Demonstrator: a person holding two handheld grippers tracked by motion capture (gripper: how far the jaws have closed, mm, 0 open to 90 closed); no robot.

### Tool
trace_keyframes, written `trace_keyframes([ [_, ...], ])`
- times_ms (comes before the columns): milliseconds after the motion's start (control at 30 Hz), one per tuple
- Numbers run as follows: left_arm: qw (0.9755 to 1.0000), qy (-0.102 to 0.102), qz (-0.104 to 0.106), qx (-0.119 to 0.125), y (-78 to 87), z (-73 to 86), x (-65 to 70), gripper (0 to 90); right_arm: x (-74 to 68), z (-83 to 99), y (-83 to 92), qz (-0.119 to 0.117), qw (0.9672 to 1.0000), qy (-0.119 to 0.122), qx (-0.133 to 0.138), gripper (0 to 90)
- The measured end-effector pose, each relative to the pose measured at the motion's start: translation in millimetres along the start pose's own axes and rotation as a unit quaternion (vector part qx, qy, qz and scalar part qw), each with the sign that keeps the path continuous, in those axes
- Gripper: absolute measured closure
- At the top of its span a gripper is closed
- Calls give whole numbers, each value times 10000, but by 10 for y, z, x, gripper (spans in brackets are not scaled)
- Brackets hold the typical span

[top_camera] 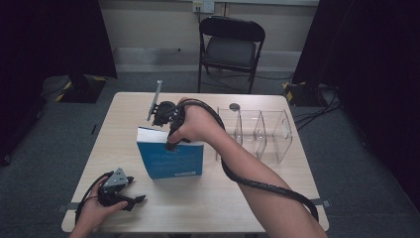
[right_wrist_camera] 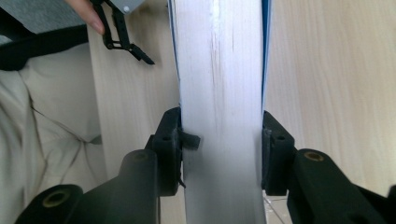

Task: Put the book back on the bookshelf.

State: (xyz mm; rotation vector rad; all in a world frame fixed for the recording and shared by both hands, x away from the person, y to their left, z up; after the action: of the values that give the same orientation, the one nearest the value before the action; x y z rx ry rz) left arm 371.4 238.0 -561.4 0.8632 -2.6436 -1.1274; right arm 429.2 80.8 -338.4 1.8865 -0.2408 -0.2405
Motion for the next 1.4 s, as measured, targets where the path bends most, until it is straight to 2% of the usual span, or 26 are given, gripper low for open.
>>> trace_keyframes([
  [200,10000,-62,1,-15,5,9,-11,151,41,-8,-8,101,9997,202,52,582],
  [300,10000,-48,13,21,1,6,-10,151,55,-15,-17,219,9988,435,-32,580],
  [467,10000,-45,26,3,4,13,-7,150,117,-32,-21,269,9989,387,37,576],
  [533,9999,-125,-16,-1,9,14,-23,150,137,-36,-23,240,9989,387,101,575],
  [633,9999,-107,-16,2,10,15,-22,150,152,-32,-19,139,9993,303,138,567],
  [767,9999,-104,-14,-4,12,19,-21,150,180,-20,-19,162,9995,219,155,550],
  [867,9999,-150,-39,-8,14,20,-31,150,222,60,-28,202,9996,191,-11,537],
  [1033,9999,-108,-65,35,10,12,-30,149,232,133,-9,30,9998,14,182,539],
  [1233,9999,-107,-74,35,10,12,-30,149,301,241,1,126,9999,-28,80,524],
  [1400,9999,-111,-80,37,12,13,-30,149,331,291,9,97,9997,-121,209,520],
])
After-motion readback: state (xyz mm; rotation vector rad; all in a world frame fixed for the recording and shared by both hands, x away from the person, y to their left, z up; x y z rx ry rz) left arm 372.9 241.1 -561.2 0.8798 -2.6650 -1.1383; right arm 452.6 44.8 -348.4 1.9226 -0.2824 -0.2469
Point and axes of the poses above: each handheld gripper's, and its own axes: y roughly backward along the jaws, z roughly out of its underside, x roughly to its right, the point moved 9 cm from there along -y, roughly forward along the jaws, and after that the axes turned 9 degrees about -y, right-handed, at the moved point
